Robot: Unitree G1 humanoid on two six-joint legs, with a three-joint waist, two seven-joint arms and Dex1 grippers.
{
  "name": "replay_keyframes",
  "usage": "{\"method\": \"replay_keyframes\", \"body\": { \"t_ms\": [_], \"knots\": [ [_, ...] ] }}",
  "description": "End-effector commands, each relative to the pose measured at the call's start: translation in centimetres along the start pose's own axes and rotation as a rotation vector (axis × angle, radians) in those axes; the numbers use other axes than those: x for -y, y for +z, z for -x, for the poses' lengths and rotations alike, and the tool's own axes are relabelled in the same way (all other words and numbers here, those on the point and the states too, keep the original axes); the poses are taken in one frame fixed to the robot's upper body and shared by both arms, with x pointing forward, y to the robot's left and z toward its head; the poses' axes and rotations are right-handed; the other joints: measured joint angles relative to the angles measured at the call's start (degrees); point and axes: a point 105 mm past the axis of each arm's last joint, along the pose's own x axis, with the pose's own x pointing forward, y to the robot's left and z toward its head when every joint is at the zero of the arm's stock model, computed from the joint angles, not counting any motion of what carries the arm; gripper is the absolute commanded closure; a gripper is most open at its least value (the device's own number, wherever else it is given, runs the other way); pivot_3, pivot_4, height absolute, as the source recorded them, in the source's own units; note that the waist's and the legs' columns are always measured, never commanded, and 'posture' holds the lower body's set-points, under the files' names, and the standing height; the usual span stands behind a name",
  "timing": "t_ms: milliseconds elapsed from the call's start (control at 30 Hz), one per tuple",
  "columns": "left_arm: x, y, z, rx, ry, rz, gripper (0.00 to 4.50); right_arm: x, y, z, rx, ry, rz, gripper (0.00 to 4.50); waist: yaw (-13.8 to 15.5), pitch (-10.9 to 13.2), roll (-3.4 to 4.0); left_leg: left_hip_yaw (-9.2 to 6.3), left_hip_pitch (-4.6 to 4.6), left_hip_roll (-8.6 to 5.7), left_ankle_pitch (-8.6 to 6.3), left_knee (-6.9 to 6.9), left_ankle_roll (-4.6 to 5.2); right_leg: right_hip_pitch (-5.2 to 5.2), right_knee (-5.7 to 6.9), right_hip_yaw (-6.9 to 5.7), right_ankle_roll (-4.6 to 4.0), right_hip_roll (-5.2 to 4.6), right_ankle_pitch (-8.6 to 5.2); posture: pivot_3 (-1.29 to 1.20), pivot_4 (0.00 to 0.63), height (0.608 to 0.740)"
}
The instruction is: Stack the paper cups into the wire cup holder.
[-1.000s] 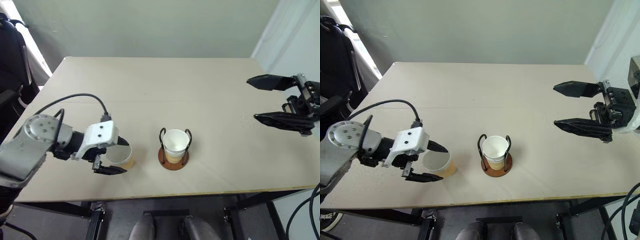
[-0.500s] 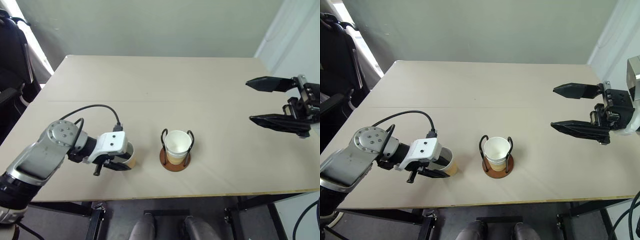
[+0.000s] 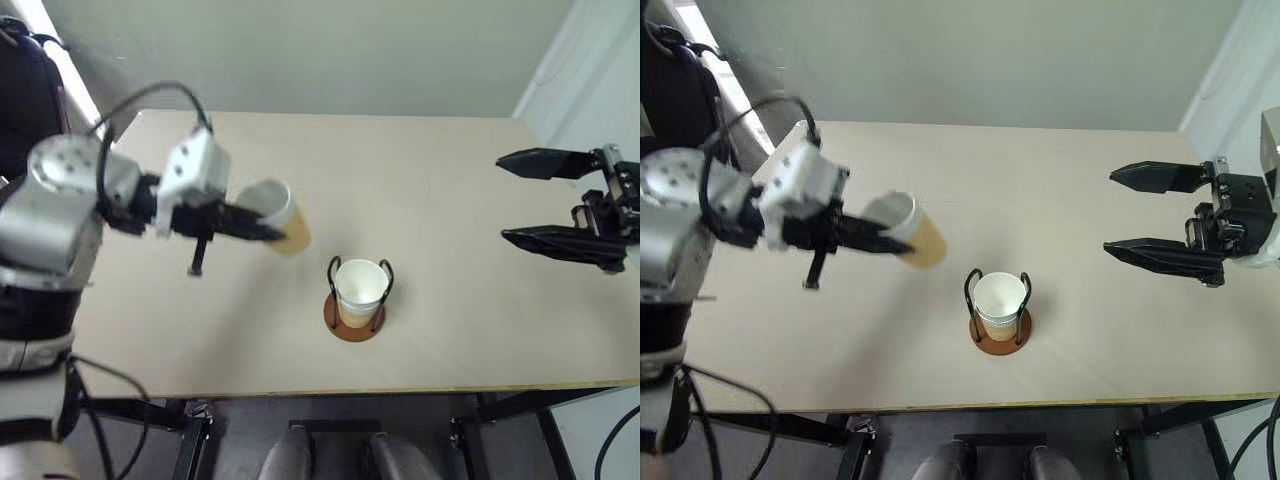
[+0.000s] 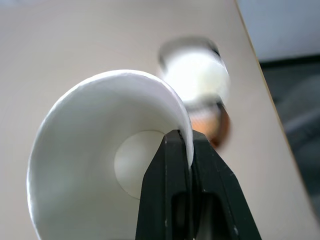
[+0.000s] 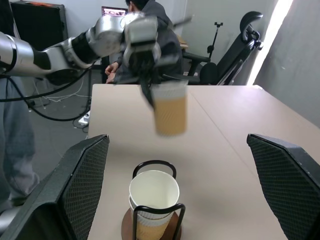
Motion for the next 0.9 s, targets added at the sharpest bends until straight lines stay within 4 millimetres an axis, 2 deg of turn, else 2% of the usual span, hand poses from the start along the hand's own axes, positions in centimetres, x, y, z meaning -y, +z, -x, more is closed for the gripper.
{"method": "replay_keyframes", "body": {
  "t_ms": [33, 100, 167, 300, 400, 600, 900],
  "knots": [
    [-1.1, 2.4, -0.2, 0.081, -0.019, -0.077, 4.49, -0.2, 0.7, 0.1, -0.011, -0.005, 0.053, 0.00, 0.0, 0.0, 0.00, 0.00, -0.05, 0.00, -0.04, 0.10, 0.06, 0.00, 0.00, 0.00, 0.03, 0.00, 0.00, 0.00, 0.150, 0.740],
    [-0.8, 4.3, -1.7, 0.162, -0.108, -0.115, 4.49, -0.3, 0.7, 0.2, -0.015, -0.014, 0.061, 0.00, 0.0, 0.0, 0.00, 0.01, -0.13, -0.01, -0.11, 0.24, 0.18, 0.00, -0.03, 0.01, 0.11, 0.00, 0.01, 0.00, 0.150, 0.740],
    [-0.1, 4.9, -3.0, 0.186, -0.197, -0.138, 4.49, -0.5, 0.7, 0.3, -0.018, -0.019, 0.066, 0.00, 0.2, 0.0, 0.00, 0.00, -0.24, -0.04, -0.14, 0.37, 0.24, 0.00, -0.05, 0.00, 0.24, -0.03, 0.03, 0.00, 0.150, 0.740],
    [1.4, 4.5, -5.3, 0.174, -0.327, -0.157, 4.49, -0.8, 0.8, 0.5, -0.030, -0.032, 0.074, 0.00, 0.2, 0.0, 0.00, 0.08, -0.33, -0.12, -0.25, 0.55, 0.42, 0.00, -0.07, 0.05, 0.42, -0.10, 0.00, 0.00, 0.150, 0.740],
    [2.2, 3.6, -6.9, 0.131, -0.388, -0.171, 4.49, -0.9, 0.7, 0.7, -0.038, -0.051, 0.074, 0.00, 0.2, 0.0, 0.00, 0.09, -0.36, -0.13, -0.26, 0.67, 0.44, 0.02, -0.07, 0.06, 0.49, -0.10, -0.04, 0.00, 0.150, 0.740],
    [2.7, 2.6, -8.0, 0.110, -0.430, -0.179, 4.49, -1.0, 0.5, 0.7, -0.052, -0.074, 0.075, 0.00, 0.3, 0.0, 0.00, 0.08, -0.40, -0.13, -0.29, 0.81, 0.50, 0.05, -0.04, 0.06, 0.59, -0.09, -0.04, 0.00, 0.150, 0.740],
    [3.6, 0.8, -8.5, 0.047, -0.457, -0.194, 4.49, -1.2, 0.5, 0.7, -0.061, -0.095, 0.080, 0.00, 0.3, 0.0, 0.00, 0.08, -0.60, -0.14, -0.43, 1.31, 0.73, 0.08, -0.04, 0.06, 0.79, -0.11, 0.06, 0.00, 0.150, 0.740]
  ]
}}
